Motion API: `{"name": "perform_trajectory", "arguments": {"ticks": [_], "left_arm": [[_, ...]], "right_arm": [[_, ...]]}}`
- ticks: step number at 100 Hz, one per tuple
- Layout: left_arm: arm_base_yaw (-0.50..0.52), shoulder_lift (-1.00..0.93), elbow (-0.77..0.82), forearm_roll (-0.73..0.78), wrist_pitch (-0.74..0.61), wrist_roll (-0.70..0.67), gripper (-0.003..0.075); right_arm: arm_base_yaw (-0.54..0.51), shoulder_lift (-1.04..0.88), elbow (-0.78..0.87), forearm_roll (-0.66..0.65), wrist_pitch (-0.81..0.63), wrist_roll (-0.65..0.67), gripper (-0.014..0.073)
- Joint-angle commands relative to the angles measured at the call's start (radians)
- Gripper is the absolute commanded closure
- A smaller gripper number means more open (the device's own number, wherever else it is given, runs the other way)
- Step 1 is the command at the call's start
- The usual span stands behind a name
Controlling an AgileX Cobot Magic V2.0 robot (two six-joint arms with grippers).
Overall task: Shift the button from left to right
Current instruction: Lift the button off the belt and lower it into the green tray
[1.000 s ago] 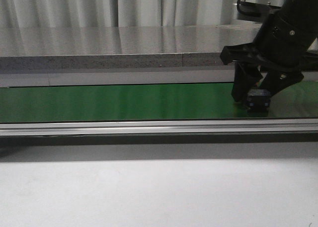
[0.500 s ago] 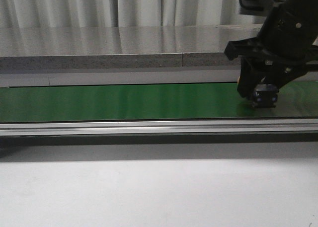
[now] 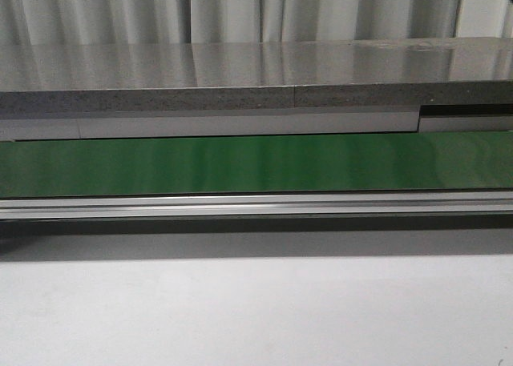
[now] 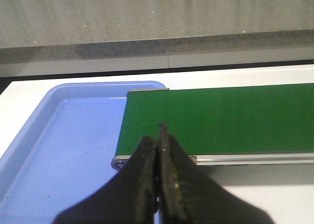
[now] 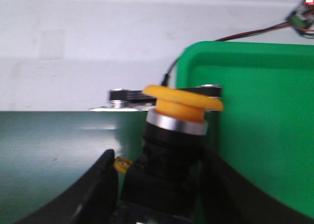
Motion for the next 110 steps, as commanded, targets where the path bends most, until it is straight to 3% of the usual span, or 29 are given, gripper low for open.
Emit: {"name": "perform_trajectory", "arguments": {"ticks": [1,37,91,110], "left_arm": [[-0.007,0.007,-0.025,-0.018,-0.074,-0.004,0.0739],[-0.007,0.007,-0.025,-0.018,-0.074,-0.004,0.0739],[-0.007,0.007,-0.025,-0.018,-0.074,-0.004,0.0739],[-0.007,0.007,-0.025,-0.018,-0.074,-0.004,0.0739]], "right_arm": [[-0.072,-0.046,-0.038,-0.043,-0.056,-0.002,0.0394],[-0.242,0.085,-0.038,-0.095,-0.056,-0.002,0.0394],[-0.24,0.25,-0.038,-0.057,-0.007,-0.002,0.0393],[-0.24,0.255,-0.038,-0.041,-0.005,-0.002,0.0295]]}}
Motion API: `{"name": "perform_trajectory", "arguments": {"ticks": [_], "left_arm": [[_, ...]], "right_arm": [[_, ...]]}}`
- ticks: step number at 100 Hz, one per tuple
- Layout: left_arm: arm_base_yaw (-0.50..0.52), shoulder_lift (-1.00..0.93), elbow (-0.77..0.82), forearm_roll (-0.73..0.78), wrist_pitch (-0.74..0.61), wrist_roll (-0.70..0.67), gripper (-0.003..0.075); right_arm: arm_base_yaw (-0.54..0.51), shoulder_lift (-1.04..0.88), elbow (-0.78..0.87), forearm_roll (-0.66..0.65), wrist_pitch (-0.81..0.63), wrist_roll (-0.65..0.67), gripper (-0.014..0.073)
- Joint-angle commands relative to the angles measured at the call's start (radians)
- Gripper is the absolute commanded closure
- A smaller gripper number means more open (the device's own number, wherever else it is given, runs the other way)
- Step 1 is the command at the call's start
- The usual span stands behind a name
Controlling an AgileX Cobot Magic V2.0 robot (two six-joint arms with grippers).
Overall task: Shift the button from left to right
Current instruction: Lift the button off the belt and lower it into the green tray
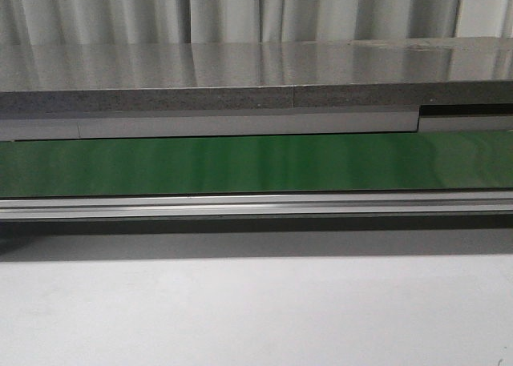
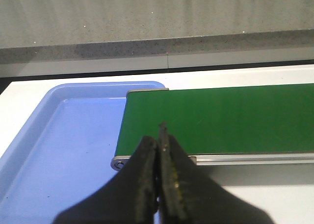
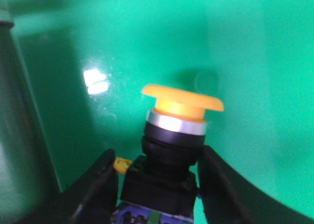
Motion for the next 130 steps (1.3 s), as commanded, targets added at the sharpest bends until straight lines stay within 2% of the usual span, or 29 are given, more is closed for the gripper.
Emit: {"name": "perform_trajectory", "arguments": {"ticks": [1,13,42,57,84,109,130], "left_arm": [[-0.007,0.007,-0.025,-0.018,-0.074,-0.004,0.0739],[-0.007,0.007,-0.025,-0.018,-0.074,-0.004,0.0739],[-0.007,0.007,-0.025,-0.018,-0.074,-0.004,0.0739],[-0.007,0.007,-0.025,-0.018,-0.074,-0.004,0.0739],[-0.007,0.007,-0.025,-0.018,-0.074,-0.004,0.0739],[-0.007,0.007,-0.025,-0.018,-0.074,-0.004,0.0739],[-0.007,0.007,-0.025,-0.018,-0.074,-0.004,0.0739]], "right_arm": [[-0.003,-0.055,-0.033,0.005,-0.016,-0.002,0.029],[-0.003,-0.055,-0.033,0.007,-0.009,-0.002,0.0206],[-0.003,-0.057,-0.033,0.007,0.002,0.006,0.0092],[-0.003,-0.083,-0.034,0.004,-0.008,0.055,0.0094],[0.03,-0.211,-0.034,0.016,-0.087,0.054,0.0093],[0.134,-0.372,-0.018,0.032,-0.168,0.054,0.0093],[0.26,-0.537,0.084,0.046,-0.264,0.054,0.0093]]}}
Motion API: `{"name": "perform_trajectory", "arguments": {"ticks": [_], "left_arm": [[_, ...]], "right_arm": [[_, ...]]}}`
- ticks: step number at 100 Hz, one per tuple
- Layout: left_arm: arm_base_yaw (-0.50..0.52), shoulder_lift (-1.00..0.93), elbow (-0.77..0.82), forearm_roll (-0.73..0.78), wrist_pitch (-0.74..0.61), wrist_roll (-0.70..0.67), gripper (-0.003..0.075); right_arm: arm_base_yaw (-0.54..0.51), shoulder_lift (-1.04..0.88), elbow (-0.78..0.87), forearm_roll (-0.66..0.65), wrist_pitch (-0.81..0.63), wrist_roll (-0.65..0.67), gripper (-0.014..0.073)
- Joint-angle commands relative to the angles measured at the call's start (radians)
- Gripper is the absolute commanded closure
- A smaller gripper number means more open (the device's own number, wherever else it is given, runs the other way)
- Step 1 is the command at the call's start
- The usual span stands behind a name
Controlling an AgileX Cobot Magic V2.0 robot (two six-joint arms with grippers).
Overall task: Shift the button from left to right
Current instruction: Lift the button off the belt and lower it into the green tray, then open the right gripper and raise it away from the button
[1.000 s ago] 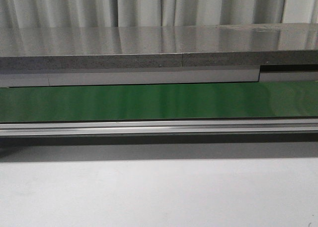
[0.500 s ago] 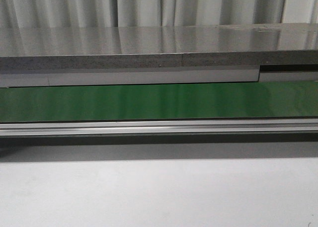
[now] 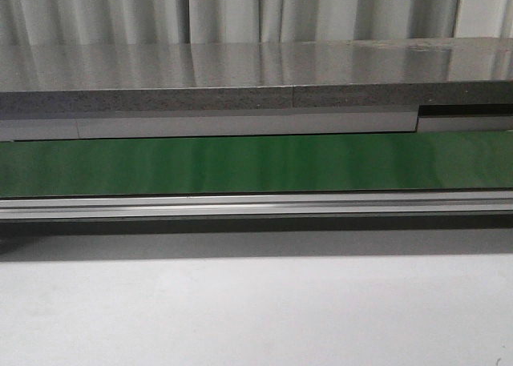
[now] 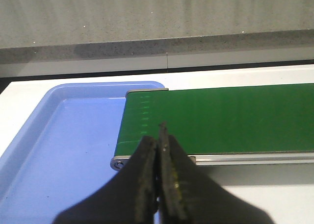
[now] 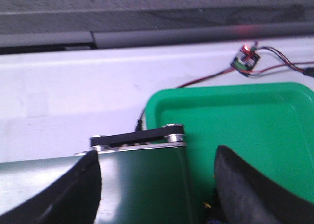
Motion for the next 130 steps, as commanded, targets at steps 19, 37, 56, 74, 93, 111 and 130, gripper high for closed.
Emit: {"name": "perform_trajectory", "arguments": {"ticks": [19,37,56,74,93,111,130], "left_arm": [[-0.007,0.007,-0.025,-0.018,-0.074,-0.004,0.0739],[-0.007,0.007,-0.025,-0.018,-0.074,-0.004,0.0739],[-0.007,0.007,-0.025,-0.018,-0.074,-0.004,0.0739],[-0.007,0.007,-0.025,-0.018,-0.074,-0.004,0.0739],[-0.007,0.007,-0.025,-0.018,-0.074,-0.004,0.0739],[-0.007,0.007,-0.025,-0.018,-0.074,-0.004,0.0739],[-0.007,0.007,-0.025,-0.018,-0.074,-0.004,0.0739]], "right_arm": [[0.151,-0.282,0.18,0.013,-0.191,0.003,0.0093],[0.221,-0.47,0.37,0.015,-0.277,0.003,0.0093],[0.244,-0.689,0.577,0.016,-0.352,0.003,0.0093],[0.244,-0.902,0.747,0.016,-0.361,0.003,0.0093],[0.244,-1.098,0.864,0.016,-0.321,0.003,0.0093],[0.244,-1.202,0.909,0.016,-0.306,0.003,0.0167],[0.244,-1.203,0.914,0.016,-0.306,0.003,0.0401]]}}
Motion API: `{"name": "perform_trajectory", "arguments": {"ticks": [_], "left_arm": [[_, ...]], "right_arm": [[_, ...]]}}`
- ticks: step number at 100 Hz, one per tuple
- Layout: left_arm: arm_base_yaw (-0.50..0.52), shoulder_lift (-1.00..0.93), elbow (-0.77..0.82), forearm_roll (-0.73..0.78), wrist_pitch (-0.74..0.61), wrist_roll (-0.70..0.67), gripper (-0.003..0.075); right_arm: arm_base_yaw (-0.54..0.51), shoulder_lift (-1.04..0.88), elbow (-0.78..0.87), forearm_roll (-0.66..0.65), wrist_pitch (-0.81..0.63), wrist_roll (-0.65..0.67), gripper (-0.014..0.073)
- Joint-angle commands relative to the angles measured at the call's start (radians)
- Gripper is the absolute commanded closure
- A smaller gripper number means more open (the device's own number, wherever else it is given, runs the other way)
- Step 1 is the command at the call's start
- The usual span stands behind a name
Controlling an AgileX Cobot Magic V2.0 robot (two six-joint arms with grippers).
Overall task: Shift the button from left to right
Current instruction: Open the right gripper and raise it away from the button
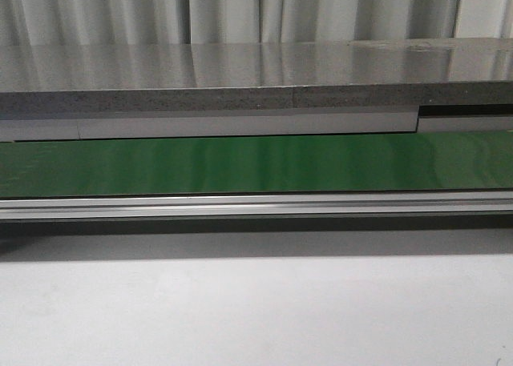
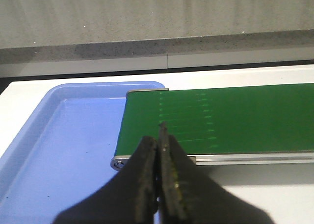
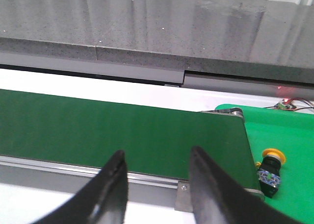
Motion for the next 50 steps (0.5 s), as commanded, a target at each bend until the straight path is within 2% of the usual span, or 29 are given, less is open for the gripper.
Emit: {"name": "perform_trajectory", "arguments": {"ticks": [1,13,21,50], "left_arm": [[-0.007,0.007,-0.025,-0.016,-0.074,-0.004,0.0739],[-0.007,0.007,-0.025,-0.016,-0.074,-0.004,0.0739],[-0.007,0.007,-0.025,-0.016,-0.074,-0.004,0.0739],[-0.007,0.007,-0.025,-0.016,-0.074,-0.004,0.0739]], "right_arm": [[0.0,0.006,-0.025,0.0,-0.075,0.002,0.0411],[0.0,0.006,-0.025,0.0,-0.076,0.002,0.0584],[0.0,0.006,-0.025,0.0,-0.076,0.002,0.0667],[0.0,0.006,-0.025,0.0,-0.076,0.002,0.0662]]}}
